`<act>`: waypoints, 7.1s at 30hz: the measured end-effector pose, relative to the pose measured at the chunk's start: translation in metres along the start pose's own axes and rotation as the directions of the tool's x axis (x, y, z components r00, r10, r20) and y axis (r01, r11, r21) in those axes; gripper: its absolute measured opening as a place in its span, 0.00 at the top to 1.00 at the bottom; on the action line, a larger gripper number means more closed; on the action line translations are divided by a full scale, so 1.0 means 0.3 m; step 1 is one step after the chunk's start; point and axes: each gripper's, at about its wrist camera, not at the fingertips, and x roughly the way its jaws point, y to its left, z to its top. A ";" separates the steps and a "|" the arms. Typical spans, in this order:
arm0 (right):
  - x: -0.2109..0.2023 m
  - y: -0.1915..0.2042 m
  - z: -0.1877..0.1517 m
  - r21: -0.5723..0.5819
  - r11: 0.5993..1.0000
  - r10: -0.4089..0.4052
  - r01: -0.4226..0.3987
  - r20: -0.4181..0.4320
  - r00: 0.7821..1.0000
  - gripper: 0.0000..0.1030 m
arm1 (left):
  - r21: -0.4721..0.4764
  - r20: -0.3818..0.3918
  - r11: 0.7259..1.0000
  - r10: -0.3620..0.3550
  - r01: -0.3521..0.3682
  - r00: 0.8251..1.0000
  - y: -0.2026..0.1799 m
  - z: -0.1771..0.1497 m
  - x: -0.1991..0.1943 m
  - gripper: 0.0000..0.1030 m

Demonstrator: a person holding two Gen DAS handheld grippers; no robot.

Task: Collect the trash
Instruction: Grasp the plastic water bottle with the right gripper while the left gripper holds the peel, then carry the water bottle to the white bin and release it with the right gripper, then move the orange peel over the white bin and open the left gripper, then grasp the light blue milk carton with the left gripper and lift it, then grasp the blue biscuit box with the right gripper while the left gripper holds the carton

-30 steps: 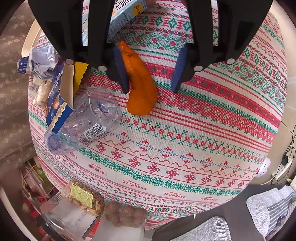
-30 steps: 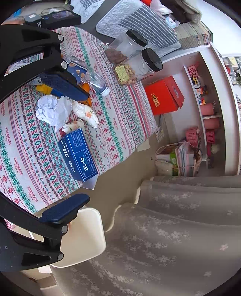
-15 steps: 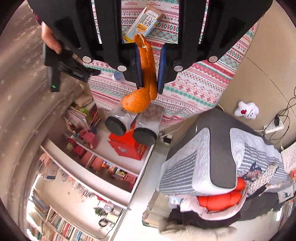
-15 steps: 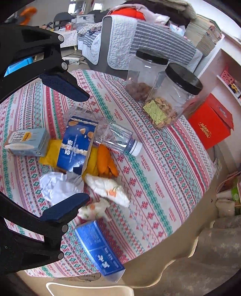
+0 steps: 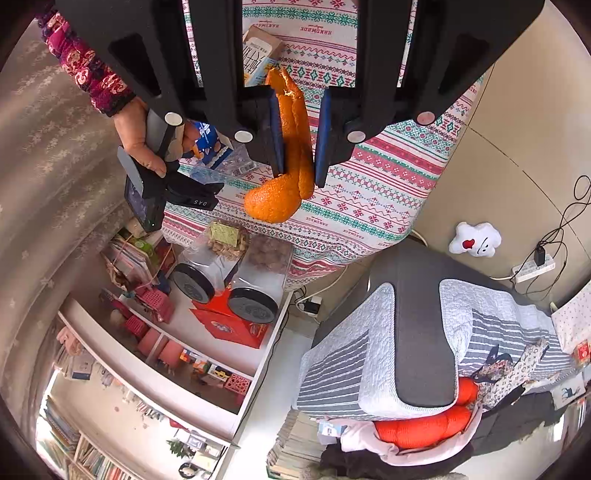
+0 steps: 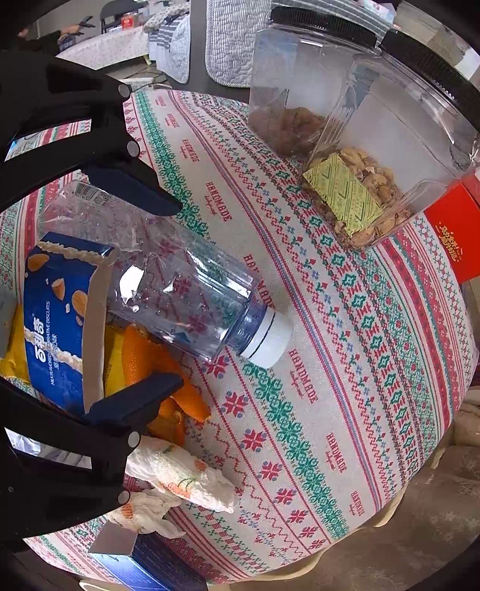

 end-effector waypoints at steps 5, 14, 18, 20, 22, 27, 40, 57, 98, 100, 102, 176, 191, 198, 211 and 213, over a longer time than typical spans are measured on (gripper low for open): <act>-0.021 0.046 0.010 -0.023 0.999 0.031 -0.029 0.061 0.998 0.55 | -0.010 -0.004 1.000 0.020 -0.020 1.000 0.029 -0.001 0.007 0.84; -0.149 0.083 0.003 -0.105 0.986 0.141 -0.126 0.148 0.979 1.00 | -0.038 0.007 0.999 0.032 -0.032 0.999 0.055 0.006 -0.003 0.84; -0.181 0.087 0.005 -0.097 0.986 0.149 -0.135 0.149 0.978 0.96 | -0.040 0.010 0.999 0.031 -0.030 0.999 0.059 0.007 -0.009 0.84; -0.192 0.052 0.022 -0.060 0.991 0.126 -0.118 0.169 0.977 0.37 | -0.040 0.009 0.999 0.030 -0.030 0.999 0.061 0.005 -0.012 0.84; -0.193 0.019 0.034 -0.007 0.995 0.103 -0.104 0.210 0.972 0.11 | -0.040 0.010 0.999 0.033 -0.032 0.999 0.069 0.008 -0.015 0.84; -0.114 0.053 0.054 -0.015 0.999 0.050 -0.048 0.171 0.984 0.12 | -0.043 0.004 0.998 0.039 -0.039 0.999 0.078 0.008 -0.010 0.84; 0.027 0.202 -0.010 -0.143 0.990 0.024 -0.009 0.101 0.995 0.45 | -0.050 -0.013 0.996 0.072 -0.072 0.997 0.108 0.004 0.010 0.84; -0.615 0.192 -0.287 -0.396 0.904 0.317 -0.162 0.366 0.875 0.44 | -0.098 0.098 0.994 0.055 -0.045 0.994 0.120 0.043 -0.100 0.84; -0.991 -1.186 -0.457 0.447 0.840 -0.542 0.309 0.661 0.519 0.07 | 0.308 0.055 0.931 -0.222 0.195 0.973 -0.596 -0.233 -0.049 0.84; -1.039 -1.234 -0.461 0.493 0.822 -0.569 0.287 0.673 0.473 0.07 | 0.331 0.011 0.909 -0.272 0.253 0.962 -0.699 -0.273 -0.036 0.84; -1.070 -1.280 -0.461 0.533 0.806 -0.587 0.257 0.668 0.457 0.07 | 0.363 -0.027 0.879 -0.323 0.310 0.946 -0.819 -0.318 -0.029 0.84; -0.679 -0.558 -0.314 -0.124 0.984 -0.055 0.126 0.463 0.885 0.07 | 0.117 -0.382 0.979 -0.111 0.168 0.917 -0.258 -0.250 0.207 0.45; -0.158 0.008 -0.227 -0.445 0.850 -0.176 0.284 0.269 0.947 0.07 | -0.034 -0.104 0.997 -0.071 0.068 0.992 -0.021 -0.087 -0.013 0.45; -0.060 0.008 -0.174 -0.409 0.869 -0.197 0.278 0.228 0.954 0.10 | -0.050 -0.109 0.998 -0.034 0.028 0.994 0.052 -0.089 -0.004 0.45; -0.232 -0.003 -0.168 -0.362 0.929 0.023 0.075 0.258 0.966 0.49 | -0.093 -0.043 0.996 -0.017 0.013 0.999 0.093 -0.066 -0.007 0.45; -0.313 0.016 -0.184 -0.376 0.925 0.069 0.050 0.297 0.953 0.49 | -0.090 -0.021 0.996 -0.007 0.005 1.000 0.087 -0.059 -0.011 0.45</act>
